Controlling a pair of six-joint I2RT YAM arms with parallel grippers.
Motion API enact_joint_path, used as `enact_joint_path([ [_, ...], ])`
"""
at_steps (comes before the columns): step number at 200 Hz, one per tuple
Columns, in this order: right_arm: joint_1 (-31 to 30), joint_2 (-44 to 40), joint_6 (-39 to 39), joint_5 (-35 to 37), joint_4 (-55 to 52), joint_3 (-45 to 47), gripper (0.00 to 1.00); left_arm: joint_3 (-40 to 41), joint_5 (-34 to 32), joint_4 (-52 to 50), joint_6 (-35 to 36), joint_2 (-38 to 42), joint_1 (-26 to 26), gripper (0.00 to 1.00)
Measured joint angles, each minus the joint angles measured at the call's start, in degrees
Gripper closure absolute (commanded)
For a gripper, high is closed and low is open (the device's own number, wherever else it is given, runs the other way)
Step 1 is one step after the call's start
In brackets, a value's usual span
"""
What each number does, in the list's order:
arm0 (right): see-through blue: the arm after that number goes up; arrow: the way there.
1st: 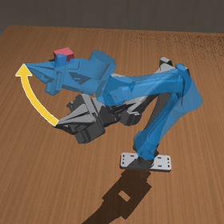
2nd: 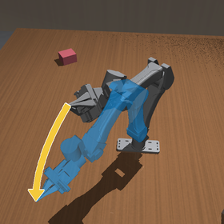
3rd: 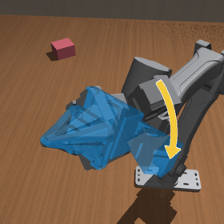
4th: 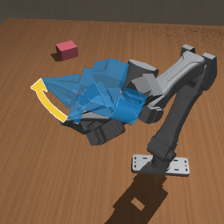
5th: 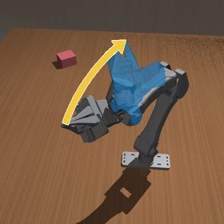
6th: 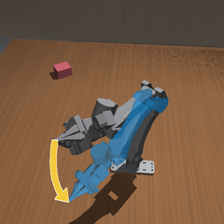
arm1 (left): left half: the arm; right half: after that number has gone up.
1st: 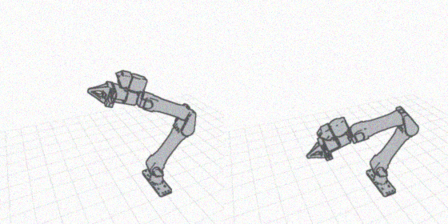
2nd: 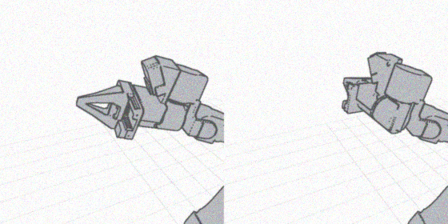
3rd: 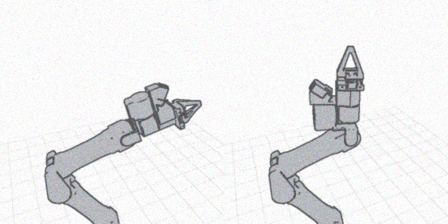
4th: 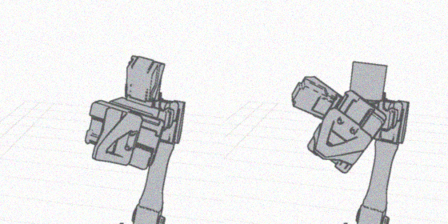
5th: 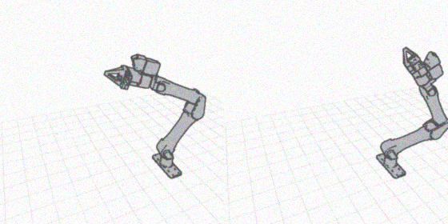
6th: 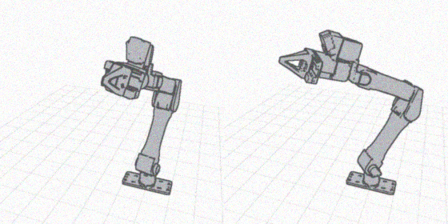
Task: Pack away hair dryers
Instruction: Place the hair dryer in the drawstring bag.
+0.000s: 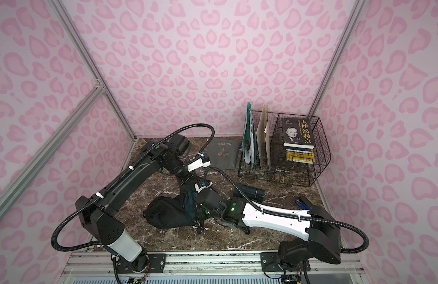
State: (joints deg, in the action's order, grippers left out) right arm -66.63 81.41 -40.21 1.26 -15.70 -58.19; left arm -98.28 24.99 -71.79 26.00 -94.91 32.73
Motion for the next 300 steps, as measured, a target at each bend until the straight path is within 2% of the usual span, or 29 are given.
enact_joint_path([
  [34,2.4,-3.0,-2.4,-1.7,3.0,4.7,1.0,0.7,1.8,0.2,-0.9,1.8,0.0,0.98],
  [75,5.0,-8.0,-4.3,-7.2,8.6,10.1,1.0,2.7,4.3,0.1,-1.6,5.1,1.5,0.98],
  [116,5.0,-8.7,-4.6,-11.0,10.2,9.4,1.0,4.0,4.7,0.6,-2.6,5.5,2.7,0.98],
  [205,3.8,-4.8,-5.6,-10.7,11.8,7.6,1.0,1.9,4.5,-0.3,-3.8,4.3,2.9,0.98],
  [300,10.1,-9.6,-7.4,-17.8,19.0,13.0,1.0,8.5,7.6,1.2,-3.5,10.5,3.5,0.98],
])
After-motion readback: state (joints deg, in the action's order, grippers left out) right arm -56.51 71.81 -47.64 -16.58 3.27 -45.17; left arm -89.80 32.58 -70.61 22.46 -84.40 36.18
